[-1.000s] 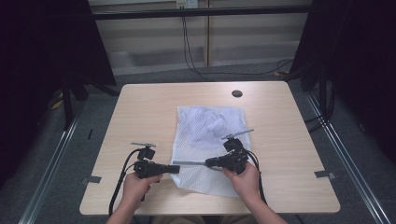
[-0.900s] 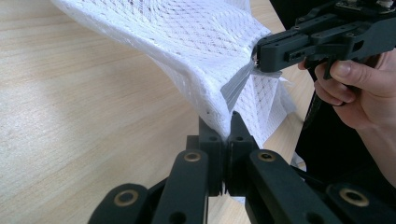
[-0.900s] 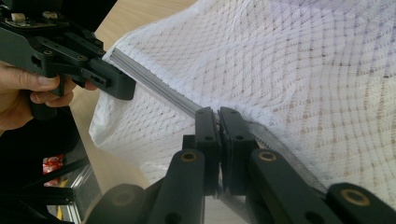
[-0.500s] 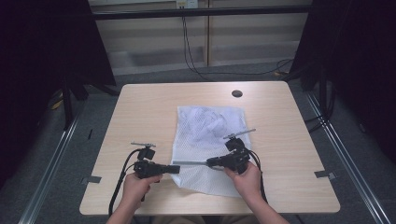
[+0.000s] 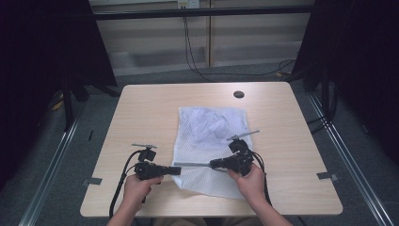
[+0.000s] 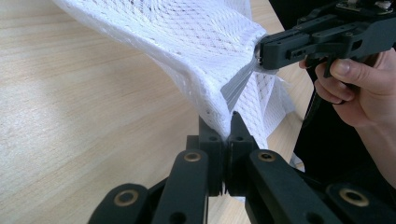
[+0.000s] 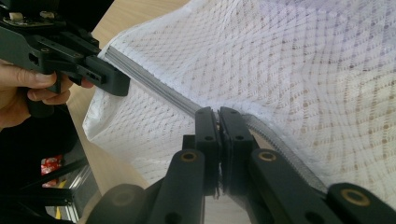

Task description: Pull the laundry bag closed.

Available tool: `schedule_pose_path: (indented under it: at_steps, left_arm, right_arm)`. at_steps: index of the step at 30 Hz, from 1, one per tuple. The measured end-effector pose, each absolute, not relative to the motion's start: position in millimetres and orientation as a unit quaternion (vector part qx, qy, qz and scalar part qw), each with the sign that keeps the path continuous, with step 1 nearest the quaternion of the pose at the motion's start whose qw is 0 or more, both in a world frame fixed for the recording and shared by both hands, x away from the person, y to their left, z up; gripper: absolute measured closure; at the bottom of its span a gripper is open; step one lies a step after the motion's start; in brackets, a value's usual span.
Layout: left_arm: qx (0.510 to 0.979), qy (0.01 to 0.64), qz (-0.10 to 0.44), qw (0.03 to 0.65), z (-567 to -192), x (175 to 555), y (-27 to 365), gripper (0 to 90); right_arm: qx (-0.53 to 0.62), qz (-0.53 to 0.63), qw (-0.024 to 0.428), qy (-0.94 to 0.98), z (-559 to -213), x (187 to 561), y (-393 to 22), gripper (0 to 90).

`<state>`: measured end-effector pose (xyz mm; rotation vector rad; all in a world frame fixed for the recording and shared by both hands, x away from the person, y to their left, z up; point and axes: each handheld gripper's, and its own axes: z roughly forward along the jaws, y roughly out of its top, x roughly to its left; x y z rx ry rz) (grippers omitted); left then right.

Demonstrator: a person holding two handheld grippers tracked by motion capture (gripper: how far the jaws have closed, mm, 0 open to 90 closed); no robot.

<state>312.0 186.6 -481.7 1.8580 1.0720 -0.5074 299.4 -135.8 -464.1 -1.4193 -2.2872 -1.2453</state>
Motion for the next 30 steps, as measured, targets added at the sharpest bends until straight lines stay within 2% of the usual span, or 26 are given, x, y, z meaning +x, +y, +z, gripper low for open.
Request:
schedule_pose_path:
  at_steps: [30]
  left_arm:
    - [0.754,0.435,-0.198,0.449,-480.6,312.0,190.0,88.7]
  right_arm:
    - [-0.482,-0.411,0.08,-0.77,-464.9,298.3,-146.9,86.9]
